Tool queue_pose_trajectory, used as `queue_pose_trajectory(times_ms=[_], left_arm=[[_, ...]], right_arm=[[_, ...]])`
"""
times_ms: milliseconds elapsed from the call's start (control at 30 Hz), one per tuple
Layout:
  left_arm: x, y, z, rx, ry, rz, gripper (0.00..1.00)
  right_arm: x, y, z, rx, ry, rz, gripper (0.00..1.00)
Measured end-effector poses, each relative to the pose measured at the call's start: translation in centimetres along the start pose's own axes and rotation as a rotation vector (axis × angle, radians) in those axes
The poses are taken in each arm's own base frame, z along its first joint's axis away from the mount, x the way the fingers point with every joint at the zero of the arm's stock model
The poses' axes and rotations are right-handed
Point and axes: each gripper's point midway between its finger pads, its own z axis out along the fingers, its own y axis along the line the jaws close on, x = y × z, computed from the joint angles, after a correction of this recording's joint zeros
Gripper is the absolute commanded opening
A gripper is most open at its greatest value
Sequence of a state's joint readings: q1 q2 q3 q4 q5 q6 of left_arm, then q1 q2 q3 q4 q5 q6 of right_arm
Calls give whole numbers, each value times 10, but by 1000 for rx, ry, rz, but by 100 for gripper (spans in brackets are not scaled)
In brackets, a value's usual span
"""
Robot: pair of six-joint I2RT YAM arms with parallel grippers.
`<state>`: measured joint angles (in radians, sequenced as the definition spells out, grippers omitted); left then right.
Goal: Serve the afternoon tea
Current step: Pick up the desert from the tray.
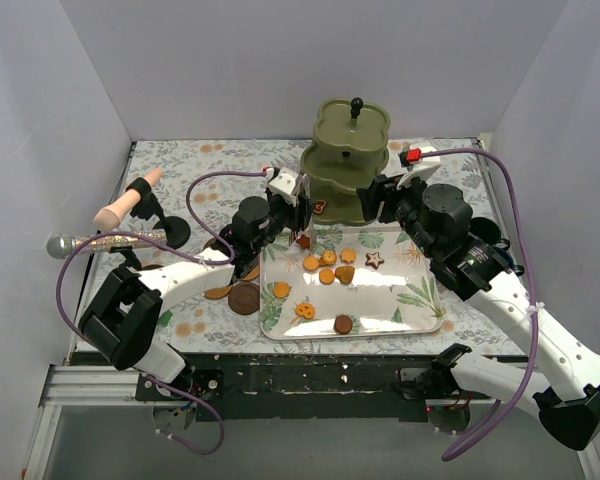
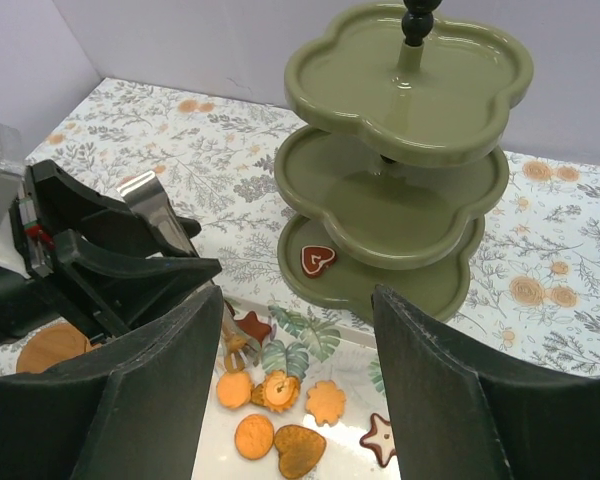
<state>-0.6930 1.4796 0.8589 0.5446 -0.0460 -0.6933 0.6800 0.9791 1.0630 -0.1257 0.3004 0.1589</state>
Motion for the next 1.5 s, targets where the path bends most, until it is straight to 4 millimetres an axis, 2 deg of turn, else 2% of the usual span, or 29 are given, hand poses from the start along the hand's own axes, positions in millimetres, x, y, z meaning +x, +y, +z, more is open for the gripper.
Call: queue_pose_trajectory(times_ms=[200,633,967,1200,1500], left_arm=[[15,2,5,-9,29,3,47],[22,6,10,-28,39,16,43],[21,6,10,-26,41,20,36],[11,5,11,-27,46,24,34],[-21,5,9,-29,-3,23,32]], right_arm=[[8,1,1,-6,19,-1,69],[16,4,5,-24,40,6,67],[23,4,8,-25,59,10,66],[22,3,7,-18,54,10,66],[13,-3,1,7,25,12,66]])
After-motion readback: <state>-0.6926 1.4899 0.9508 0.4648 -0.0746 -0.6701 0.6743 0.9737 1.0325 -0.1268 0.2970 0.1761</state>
